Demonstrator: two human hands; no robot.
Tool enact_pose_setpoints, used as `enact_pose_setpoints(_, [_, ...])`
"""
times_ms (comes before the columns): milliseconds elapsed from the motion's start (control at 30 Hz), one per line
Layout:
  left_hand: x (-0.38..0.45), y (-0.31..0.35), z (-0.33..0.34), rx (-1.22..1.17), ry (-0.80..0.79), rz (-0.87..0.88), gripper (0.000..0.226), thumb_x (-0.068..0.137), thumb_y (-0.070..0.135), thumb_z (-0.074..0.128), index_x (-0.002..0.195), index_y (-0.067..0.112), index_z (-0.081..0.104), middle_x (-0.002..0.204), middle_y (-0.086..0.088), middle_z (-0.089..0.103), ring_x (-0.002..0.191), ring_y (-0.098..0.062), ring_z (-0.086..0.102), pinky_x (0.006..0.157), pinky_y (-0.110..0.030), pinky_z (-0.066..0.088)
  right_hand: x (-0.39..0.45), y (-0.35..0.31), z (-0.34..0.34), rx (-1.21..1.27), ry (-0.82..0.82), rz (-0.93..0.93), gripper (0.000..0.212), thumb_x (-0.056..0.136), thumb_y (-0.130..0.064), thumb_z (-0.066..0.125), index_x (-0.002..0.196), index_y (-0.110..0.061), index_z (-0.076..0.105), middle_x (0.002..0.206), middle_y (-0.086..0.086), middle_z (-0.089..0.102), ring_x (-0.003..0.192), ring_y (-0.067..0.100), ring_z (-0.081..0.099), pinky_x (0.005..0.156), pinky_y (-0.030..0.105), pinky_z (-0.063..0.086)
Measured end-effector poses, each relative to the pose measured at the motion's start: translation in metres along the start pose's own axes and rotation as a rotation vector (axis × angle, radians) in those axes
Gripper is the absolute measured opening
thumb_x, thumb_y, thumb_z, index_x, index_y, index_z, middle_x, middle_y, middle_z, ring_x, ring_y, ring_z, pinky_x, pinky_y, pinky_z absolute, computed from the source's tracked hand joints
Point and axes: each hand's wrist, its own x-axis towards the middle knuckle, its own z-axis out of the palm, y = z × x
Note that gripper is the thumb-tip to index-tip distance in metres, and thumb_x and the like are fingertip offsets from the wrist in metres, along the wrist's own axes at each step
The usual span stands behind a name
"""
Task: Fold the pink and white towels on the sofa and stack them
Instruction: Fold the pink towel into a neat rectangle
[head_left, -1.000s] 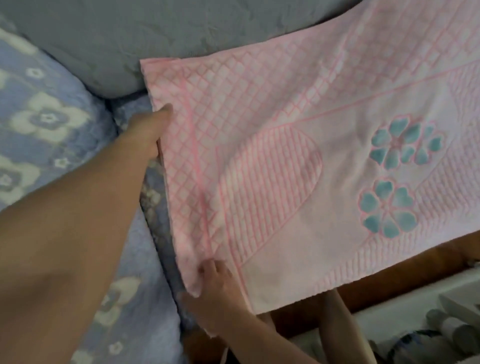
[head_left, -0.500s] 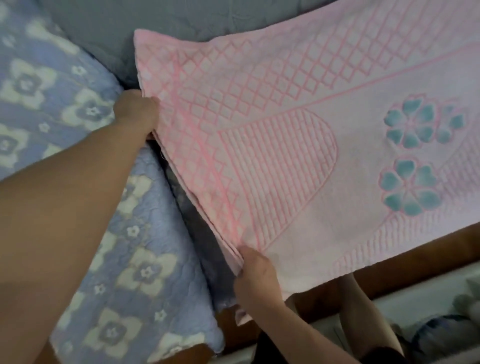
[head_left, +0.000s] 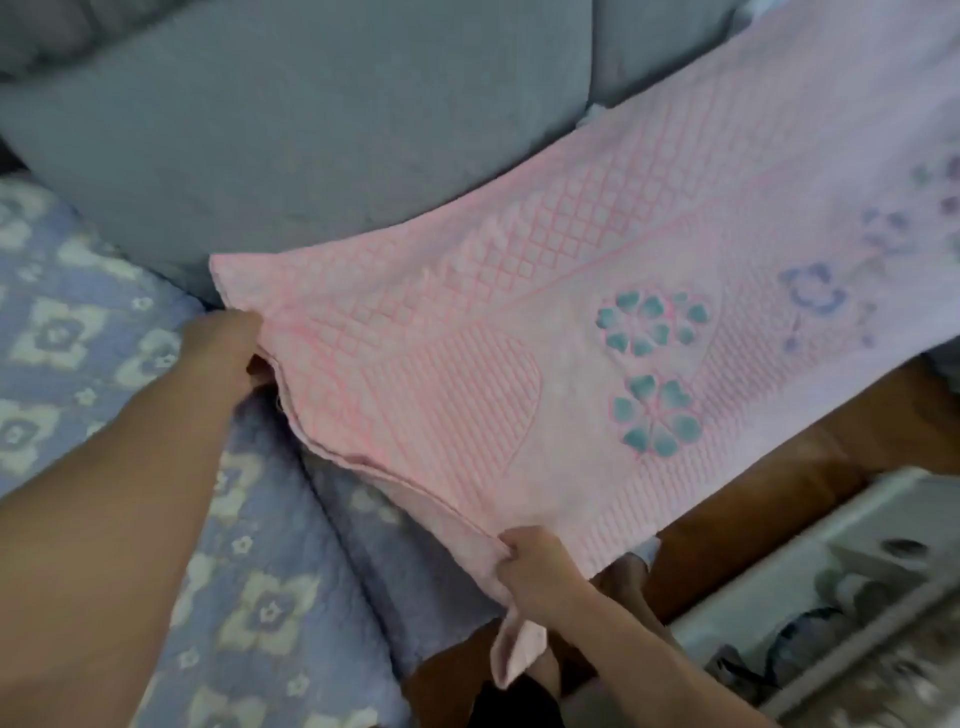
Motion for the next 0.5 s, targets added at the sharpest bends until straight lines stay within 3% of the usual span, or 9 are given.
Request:
enact_pose_setpoints(67, [-0.043,0.031,0.007,-0.37,-0.114,-0.077,0.02,0.094,0.012,0.054,0.112,0.015,0.062,0.11,-0.011,0.068,0.083,-0.021,0.067,0.056,-0.035,0.059,-0.03,0.006,-0.047,-0.103,0.082,0.021,0.029,0.095,-0.007,0.043,0.071,-0.022,0.051,0.081,-0.002,0.057,0.084,0.018,0.061,0.063,0.019,0.041])
enact_pose_setpoints(133, [-0.084,0.066,0.02,-0.521,-0.212,-0.079,0.012,0.095,0.014,0.052,0.102,0.018,0.06,0.096,-0.007,0.067,0.08,-0.019,0.065,0.063,-0.039,0.06,-0.06,0.017,-0.096,-0.208,0.193,0.064,0.022,0.098,-0.008,0.041,0.098,-0.018,0.061,0.108,0.003,0.064,0.108,0.024,0.062,0.082,0.024,0.045])
enact_pose_setpoints(167, [-0.106,0.085,0.027,-0.537,-0.263,-0.065,0.01,0.094,0.014,0.051,0.098,0.018,0.059,0.093,-0.006,0.066,0.082,-0.019,0.065,0.069,-0.04,0.059,-0.077,0.025,-0.121,-0.215,0.257,0.104,0.024,0.098,-0.008,0.041,0.11,-0.016,0.06,0.115,0.005,0.063,0.111,0.024,0.062,0.085,0.025,0.046])
enact_pose_setpoints(300, [-0.194,0.163,0.069,-0.656,-0.431,-0.042,0.013,0.088,0.012,0.047,0.08,0.018,0.056,0.073,-0.003,0.066,0.075,-0.019,0.064,0.06,-0.029,0.057,-0.142,0.051,-0.21,-0.092,0.527,0.173,0.023,0.095,-0.007,0.042,0.111,-0.016,0.057,0.11,0.007,0.063,0.105,0.028,0.063,0.078,0.028,0.044])
enact_pose_setpoints(367, [-0.24,0.205,0.091,-0.695,-0.494,-0.014,0.018,0.091,0.014,0.046,0.076,0.018,0.054,0.058,-0.001,0.064,0.068,-0.018,0.061,0.065,-0.03,0.054,-0.168,0.067,-0.248,-0.024,0.661,0.163,0.028,0.093,-0.005,0.039,0.109,-0.017,0.059,0.106,0.005,0.066,0.095,0.023,0.063,0.075,0.03,0.044])
enact_pose_setpoints(500, [-0.318,0.291,0.132,-0.699,-0.552,0.127,0.022,0.097,0.015,0.047,0.076,0.017,0.052,0.069,-0.007,0.058,0.069,-0.021,0.059,0.069,-0.038,0.054,-0.21,0.094,-0.327,-0.082,0.836,0.129,0.015,0.101,-0.018,0.042,0.092,-0.023,0.052,0.085,-0.003,0.062,0.067,0.009,0.055,0.058,0.028,0.042])
